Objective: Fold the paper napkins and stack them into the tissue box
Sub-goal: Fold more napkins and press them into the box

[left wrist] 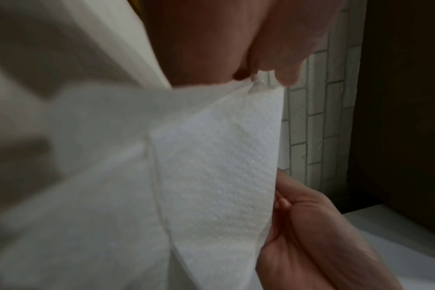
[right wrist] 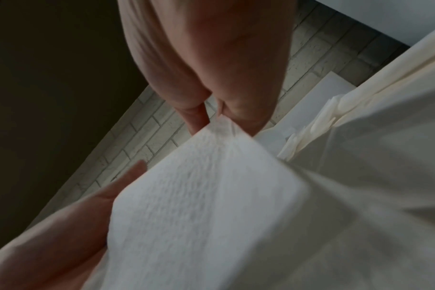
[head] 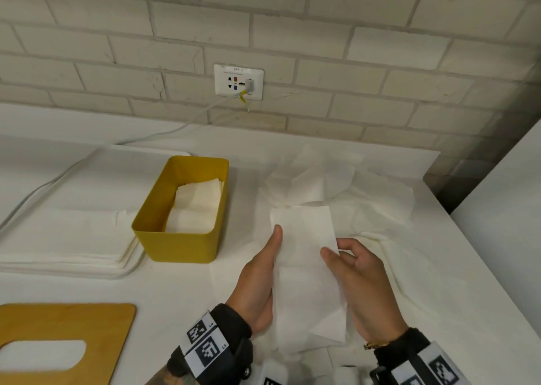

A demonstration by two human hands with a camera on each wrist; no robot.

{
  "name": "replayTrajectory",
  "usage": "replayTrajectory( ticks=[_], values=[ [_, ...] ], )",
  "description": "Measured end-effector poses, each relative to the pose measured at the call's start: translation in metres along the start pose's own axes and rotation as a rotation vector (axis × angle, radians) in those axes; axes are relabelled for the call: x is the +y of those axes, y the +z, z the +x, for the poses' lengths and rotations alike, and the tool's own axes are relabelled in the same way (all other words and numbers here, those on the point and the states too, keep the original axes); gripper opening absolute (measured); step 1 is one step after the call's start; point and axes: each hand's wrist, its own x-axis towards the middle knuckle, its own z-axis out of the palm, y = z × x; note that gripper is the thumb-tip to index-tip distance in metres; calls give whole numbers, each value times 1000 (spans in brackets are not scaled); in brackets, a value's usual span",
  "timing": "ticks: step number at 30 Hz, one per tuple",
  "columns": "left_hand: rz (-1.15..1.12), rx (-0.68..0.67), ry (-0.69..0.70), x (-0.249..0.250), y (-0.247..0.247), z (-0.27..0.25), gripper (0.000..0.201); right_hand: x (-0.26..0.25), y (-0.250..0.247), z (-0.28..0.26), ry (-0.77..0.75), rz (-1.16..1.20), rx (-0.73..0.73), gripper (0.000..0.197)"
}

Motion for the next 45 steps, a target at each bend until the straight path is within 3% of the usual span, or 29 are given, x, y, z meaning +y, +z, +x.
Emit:
replayTrajectory(
  ticks=[6,10,16,20,23,28,31,33,37,40,42,45],
  values=[
    [89,41,38,4,2,3,40,1,2,-1,16,-5,-34,18],
    [68,57,59,15,2,4,40,11,-4,-10,114,-73,-160,48],
    [50,71,107,32,-3,1,39,19,-23,-24,230,-267,-336,54],
    [91,47,104,35,-3,-5,41,-11,-39,-11,122,-222,-238,79],
    [134,1,87,35,1,-13,41,-41,-29,1,41,-172,-264,74],
    [254,-6,110,42,-7,-30,35,-70,15,29,25,-63,-292,20],
    [442,2,190,49,-28,-50,37,-82,37,52,-12,-34,-218,4],
    [566,98,261,61,-41,-65,38,-92,51,73,-19,-26,-233,5],
    [695,490,499,102,-65,-87,27,-115,91,115,-60,-35,-335,7],
    [877,681,671,134,-82,-88,18,-126,133,141,-170,-104,-350,5],
    [1001,784,697,151,-91,-82,16,-129,160,157,-242,-205,-340,5],
    [1206,912,614,162,-99,-69,21,-121,187,179,-319,-404,-366,12]
  ],
)
